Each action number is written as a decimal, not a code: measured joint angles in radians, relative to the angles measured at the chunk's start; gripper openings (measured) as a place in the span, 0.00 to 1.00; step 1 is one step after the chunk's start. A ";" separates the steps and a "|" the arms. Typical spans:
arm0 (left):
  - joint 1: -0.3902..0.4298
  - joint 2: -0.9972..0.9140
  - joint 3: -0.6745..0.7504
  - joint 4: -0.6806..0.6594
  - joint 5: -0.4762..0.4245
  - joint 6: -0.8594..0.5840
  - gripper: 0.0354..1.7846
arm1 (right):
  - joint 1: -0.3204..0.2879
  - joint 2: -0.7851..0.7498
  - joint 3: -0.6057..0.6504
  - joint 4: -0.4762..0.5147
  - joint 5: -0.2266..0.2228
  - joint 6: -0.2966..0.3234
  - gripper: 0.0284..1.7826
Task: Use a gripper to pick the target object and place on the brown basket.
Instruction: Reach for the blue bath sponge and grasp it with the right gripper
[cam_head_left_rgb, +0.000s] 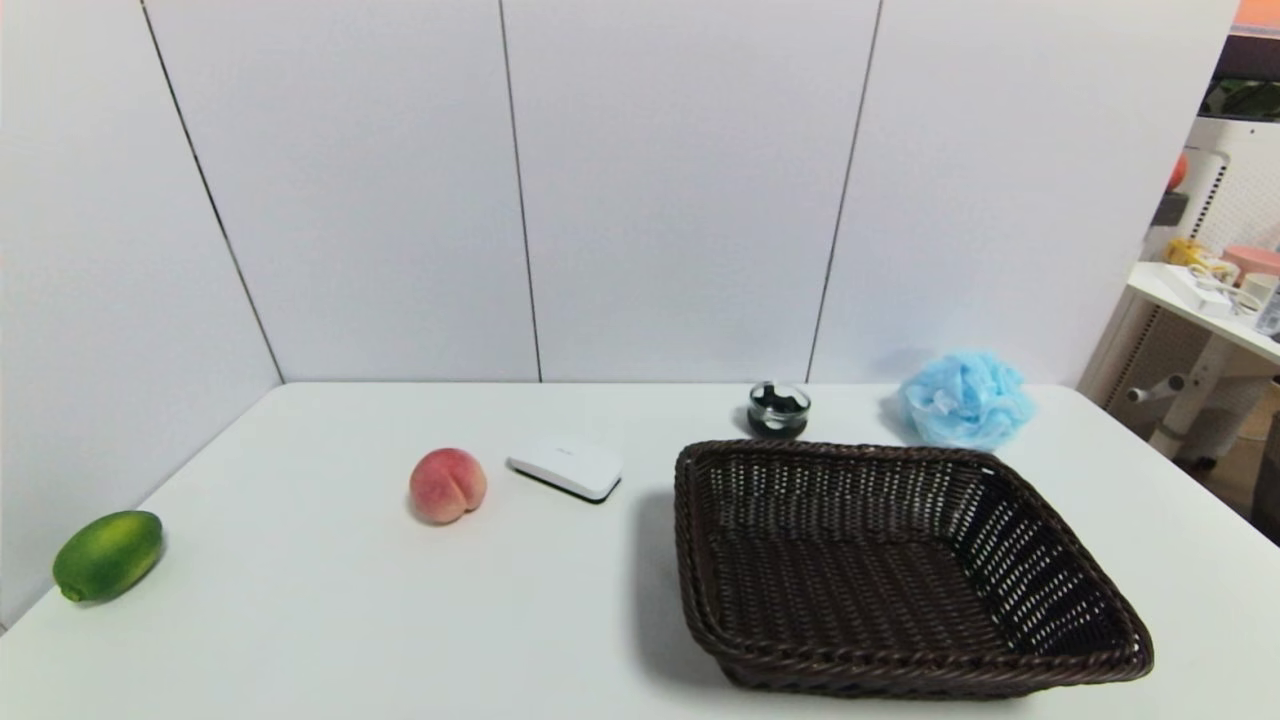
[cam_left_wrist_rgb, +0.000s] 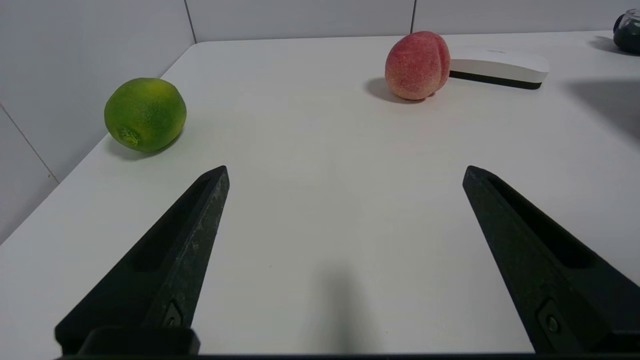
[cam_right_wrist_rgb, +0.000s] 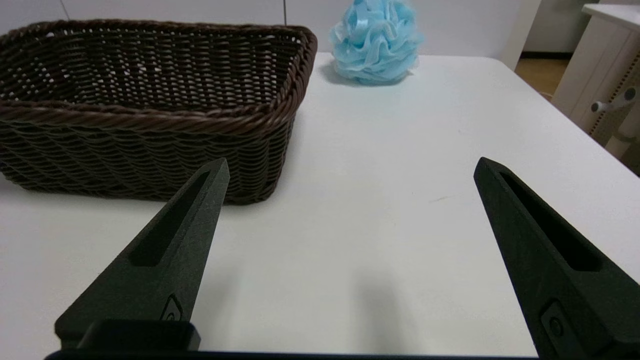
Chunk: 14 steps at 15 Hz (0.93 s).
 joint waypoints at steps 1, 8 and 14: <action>0.000 0.000 0.000 0.000 0.000 0.000 0.94 | 0.000 0.006 -0.001 -0.006 0.000 0.000 0.95; 0.000 0.000 0.000 0.000 0.000 0.000 0.94 | 0.002 0.423 -0.283 -0.039 0.003 0.005 0.95; 0.000 0.000 0.000 0.000 0.000 0.000 0.94 | -0.044 1.025 -0.785 -0.039 0.002 0.002 0.95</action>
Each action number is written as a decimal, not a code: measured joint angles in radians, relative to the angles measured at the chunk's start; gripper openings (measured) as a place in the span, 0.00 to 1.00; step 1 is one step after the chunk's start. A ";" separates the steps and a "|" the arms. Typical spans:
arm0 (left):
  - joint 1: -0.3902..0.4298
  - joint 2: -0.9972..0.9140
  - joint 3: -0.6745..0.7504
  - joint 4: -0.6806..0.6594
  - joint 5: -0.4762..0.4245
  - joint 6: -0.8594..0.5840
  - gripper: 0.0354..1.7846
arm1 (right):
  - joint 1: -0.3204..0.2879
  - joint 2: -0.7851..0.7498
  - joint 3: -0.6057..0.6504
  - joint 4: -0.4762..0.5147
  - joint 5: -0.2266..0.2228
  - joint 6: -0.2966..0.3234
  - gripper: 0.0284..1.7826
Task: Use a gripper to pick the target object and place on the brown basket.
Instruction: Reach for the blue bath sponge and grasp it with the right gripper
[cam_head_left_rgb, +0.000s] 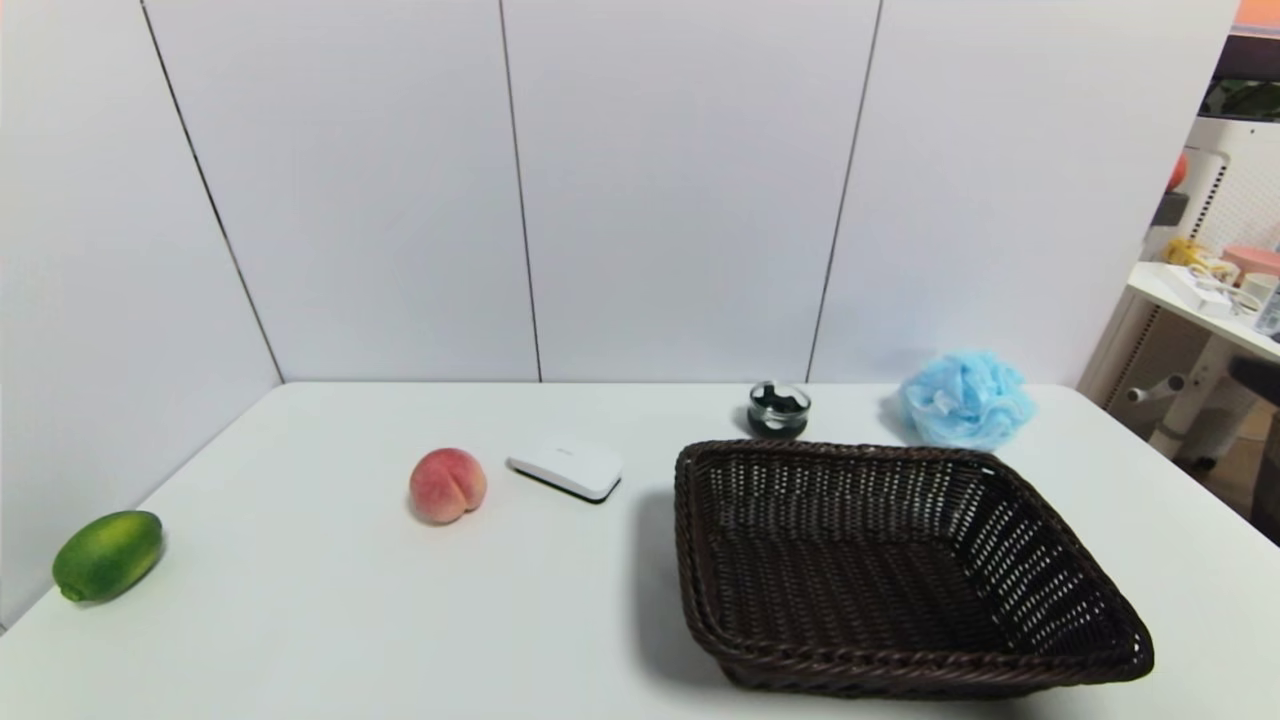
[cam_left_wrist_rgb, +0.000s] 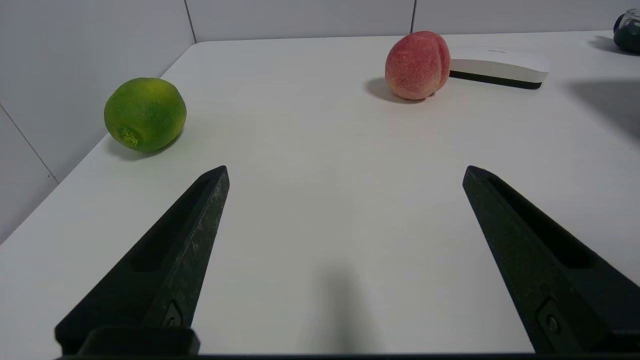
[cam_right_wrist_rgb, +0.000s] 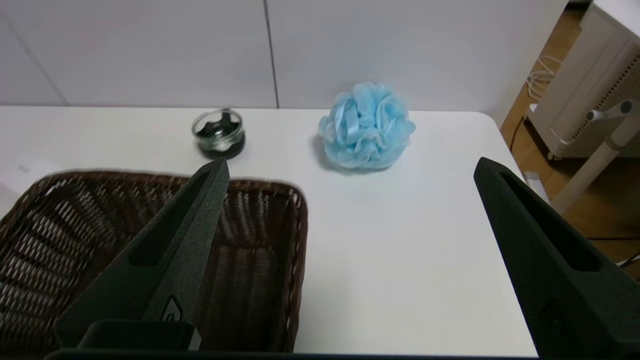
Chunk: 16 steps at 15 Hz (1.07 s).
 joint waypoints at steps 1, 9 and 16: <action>0.000 0.000 0.000 0.000 0.000 0.000 0.94 | -0.013 0.102 -0.077 0.001 0.000 -0.001 0.95; 0.000 0.000 0.000 0.000 0.000 0.000 0.94 | -0.083 0.819 -0.667 0.088 0.000 -0.056 0.95; 0.000 0.000 0.000 0.000 -0.001 0.000 0.94 | -0.077 1.158 -0.905 0.149 0.000 -0.231 0.95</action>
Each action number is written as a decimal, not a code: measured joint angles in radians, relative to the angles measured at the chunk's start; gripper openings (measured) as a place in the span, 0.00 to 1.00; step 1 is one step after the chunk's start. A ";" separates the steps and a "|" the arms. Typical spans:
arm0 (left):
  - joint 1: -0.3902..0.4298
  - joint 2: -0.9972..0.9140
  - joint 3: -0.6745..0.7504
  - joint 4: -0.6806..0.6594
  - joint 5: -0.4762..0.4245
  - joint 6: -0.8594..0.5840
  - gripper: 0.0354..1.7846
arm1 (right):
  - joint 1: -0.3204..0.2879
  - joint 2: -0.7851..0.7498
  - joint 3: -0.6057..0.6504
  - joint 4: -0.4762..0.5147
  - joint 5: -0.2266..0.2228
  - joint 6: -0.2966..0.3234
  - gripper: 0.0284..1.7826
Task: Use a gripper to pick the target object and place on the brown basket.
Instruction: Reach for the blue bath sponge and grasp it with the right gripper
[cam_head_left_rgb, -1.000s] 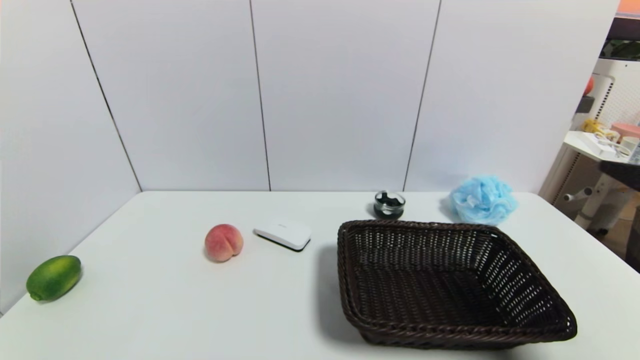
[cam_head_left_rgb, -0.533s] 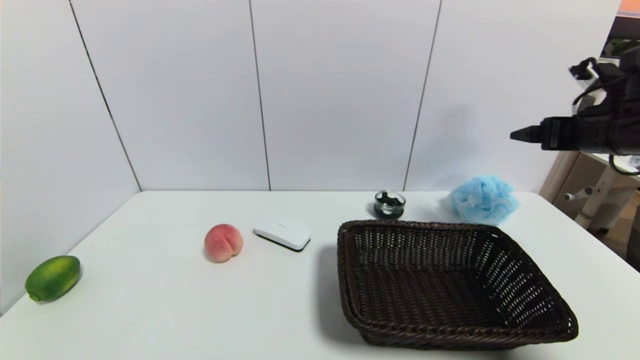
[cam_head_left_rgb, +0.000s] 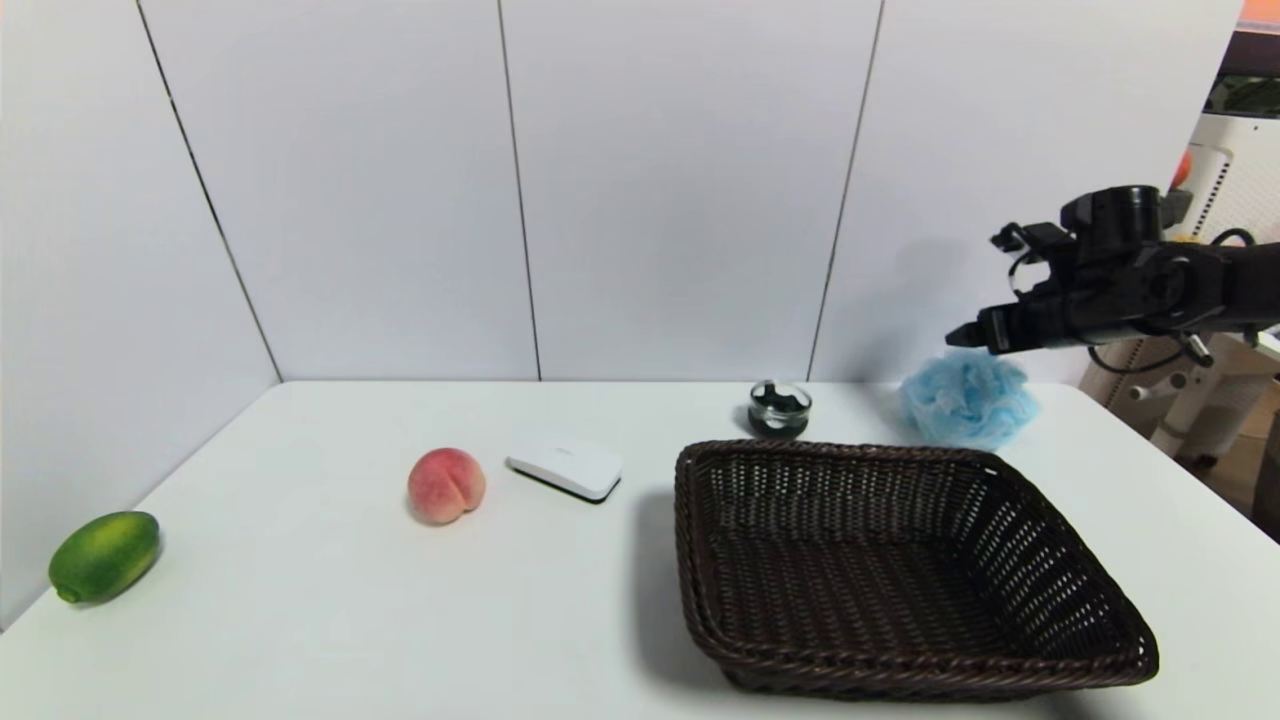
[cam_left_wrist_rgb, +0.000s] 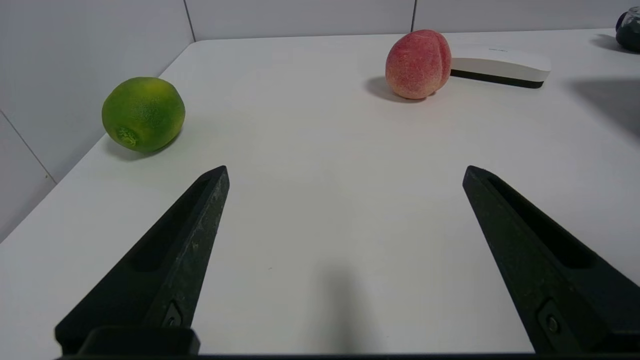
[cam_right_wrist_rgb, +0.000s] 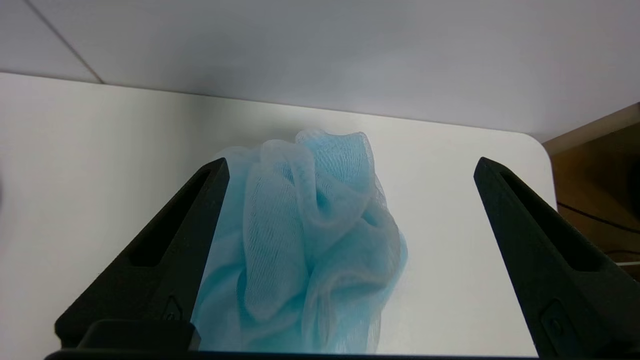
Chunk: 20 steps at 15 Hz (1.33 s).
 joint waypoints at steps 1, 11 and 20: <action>0.000 0.000 0.000 0.000 0.000 0.000 0.94 | 0.003 0.030 -0.024 0.002 0.000 0.000 0.95; 0.000 0.000 0.000 0.000 0.000 0.000 0.94 | 0.023 0.080 -0.095 0.192 0.008 0.061 0.95; 0.000 0.000 0.000 0.000 0.000 0.000 0.94 | 0.031 0.045 -0.085 0.325 -0.075 0.131 0.95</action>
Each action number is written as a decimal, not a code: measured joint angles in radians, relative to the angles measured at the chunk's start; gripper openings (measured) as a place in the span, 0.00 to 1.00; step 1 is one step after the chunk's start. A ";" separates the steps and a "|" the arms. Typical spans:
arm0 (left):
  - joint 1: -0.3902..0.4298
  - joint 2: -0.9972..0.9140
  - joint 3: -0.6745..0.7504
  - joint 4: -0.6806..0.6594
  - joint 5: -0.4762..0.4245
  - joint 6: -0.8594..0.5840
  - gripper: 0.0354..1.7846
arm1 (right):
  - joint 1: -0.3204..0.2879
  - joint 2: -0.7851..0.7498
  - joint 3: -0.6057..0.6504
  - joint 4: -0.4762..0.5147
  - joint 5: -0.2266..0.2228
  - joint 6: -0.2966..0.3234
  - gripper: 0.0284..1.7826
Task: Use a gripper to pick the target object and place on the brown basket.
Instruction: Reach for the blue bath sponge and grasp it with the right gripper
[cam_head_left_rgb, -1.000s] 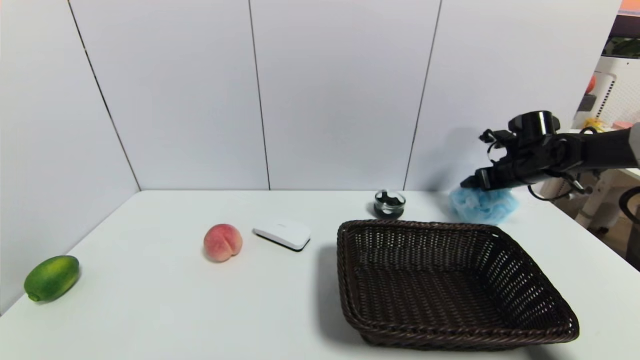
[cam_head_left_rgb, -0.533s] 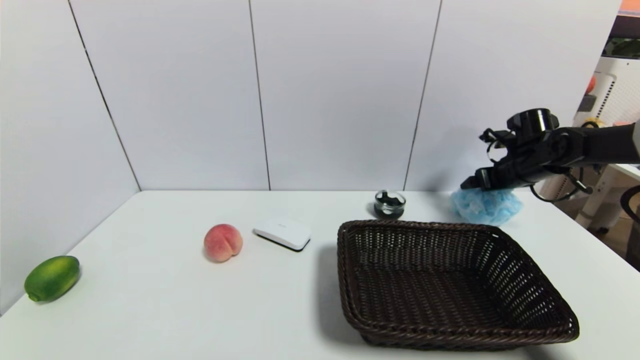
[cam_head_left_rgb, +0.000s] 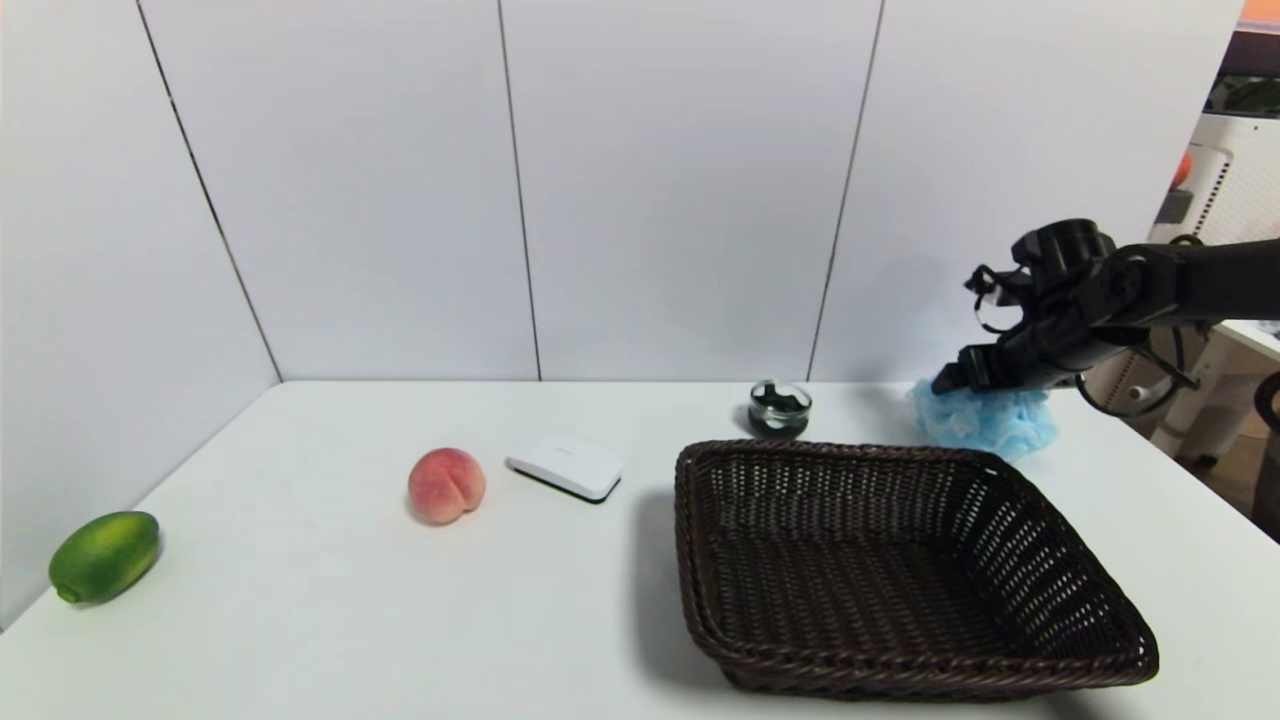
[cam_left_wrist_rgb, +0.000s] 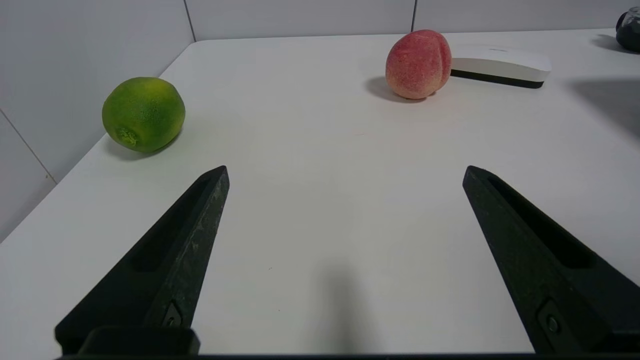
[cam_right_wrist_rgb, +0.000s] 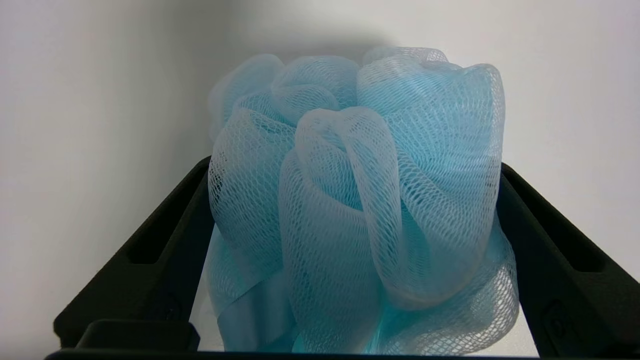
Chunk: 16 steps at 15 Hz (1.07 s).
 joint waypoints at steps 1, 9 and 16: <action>0.000 0.000 0.000 0.000 0.000 0.000 0.94 | 0.000 -0.008 0.011 0.000 -0.027 0.002 0.95; 0.000 0.000 0.000 0.000 0.000 0.000 0.94 | 0.003 -0.033 0.053 0.002 -0.059 0.028 0.95; 0.000 0.000 0.000 0.000 0.000 0.000 0.94 | 0.003 -0.015 0.057 0.020 -0.075 0.039 0.95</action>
